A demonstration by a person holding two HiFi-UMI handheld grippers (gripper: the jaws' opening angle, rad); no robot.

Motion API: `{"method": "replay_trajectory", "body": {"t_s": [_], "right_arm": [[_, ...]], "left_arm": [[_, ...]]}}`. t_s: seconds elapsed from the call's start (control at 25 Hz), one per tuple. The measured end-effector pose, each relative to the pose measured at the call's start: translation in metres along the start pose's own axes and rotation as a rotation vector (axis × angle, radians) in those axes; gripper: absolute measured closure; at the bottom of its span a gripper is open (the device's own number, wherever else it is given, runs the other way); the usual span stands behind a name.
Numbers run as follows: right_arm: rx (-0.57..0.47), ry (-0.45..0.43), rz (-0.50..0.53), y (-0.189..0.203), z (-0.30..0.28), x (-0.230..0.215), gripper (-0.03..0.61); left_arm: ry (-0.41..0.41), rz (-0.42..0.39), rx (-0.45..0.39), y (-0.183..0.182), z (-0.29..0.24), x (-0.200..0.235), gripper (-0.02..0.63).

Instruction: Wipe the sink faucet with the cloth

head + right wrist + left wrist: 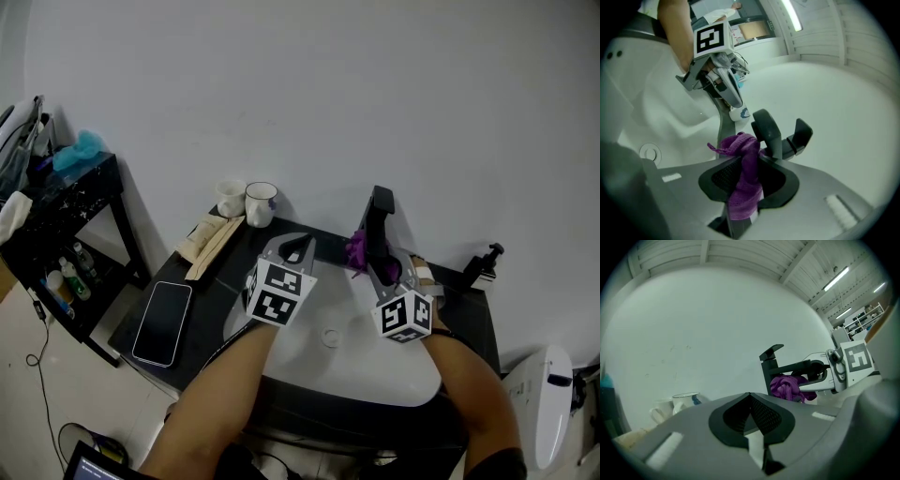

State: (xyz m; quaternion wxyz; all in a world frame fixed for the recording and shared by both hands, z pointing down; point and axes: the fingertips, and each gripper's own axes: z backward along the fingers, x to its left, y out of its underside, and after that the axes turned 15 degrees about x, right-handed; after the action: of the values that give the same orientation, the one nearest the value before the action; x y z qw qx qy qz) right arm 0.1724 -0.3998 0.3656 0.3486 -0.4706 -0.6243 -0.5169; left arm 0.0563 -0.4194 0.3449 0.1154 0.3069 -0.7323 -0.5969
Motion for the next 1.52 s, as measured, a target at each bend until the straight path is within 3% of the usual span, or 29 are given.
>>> {"method": "replay_trajectory", "body": {"t_s": [0.4,0.88,1.04,1.32,1.4,1.52], "right_arm": [[0.100,-0.135,0.067,0.006,-0.019,0.025,0.467],[0.099,-0.205,0.129,0.020,0.012,0.046,0.468],[0.108,-0.181,0.064,0.032,0.026,0.029,0.466],[0.113,-0.096,-0.258,0.054,0.037,-0.041,0.467],[0.105,-0.047,-0.247,0.052,0.035,-0.065,0.468],[0.090,0.027,-0.144,0.039,0.029,-0.096,0.468]], "left_arm": [[0.001,0.008,0.008,0.002,-0.001,0.002,0.597],[0.007,-0.036,0.039,0.008,-0.002,-0.006,0.597],[-0.001,-0.038,0.051,0.011,0.000,-0.004,0.597],[-0.007,-0.025,0.070,0.018,0.005,0.000,0.597],[-0.008,-0.021,0.075,0.019,0.006,0.000,0.597],[-0.012,-0.027,0.074,0.020,0.005,0.001,0.597]]}}
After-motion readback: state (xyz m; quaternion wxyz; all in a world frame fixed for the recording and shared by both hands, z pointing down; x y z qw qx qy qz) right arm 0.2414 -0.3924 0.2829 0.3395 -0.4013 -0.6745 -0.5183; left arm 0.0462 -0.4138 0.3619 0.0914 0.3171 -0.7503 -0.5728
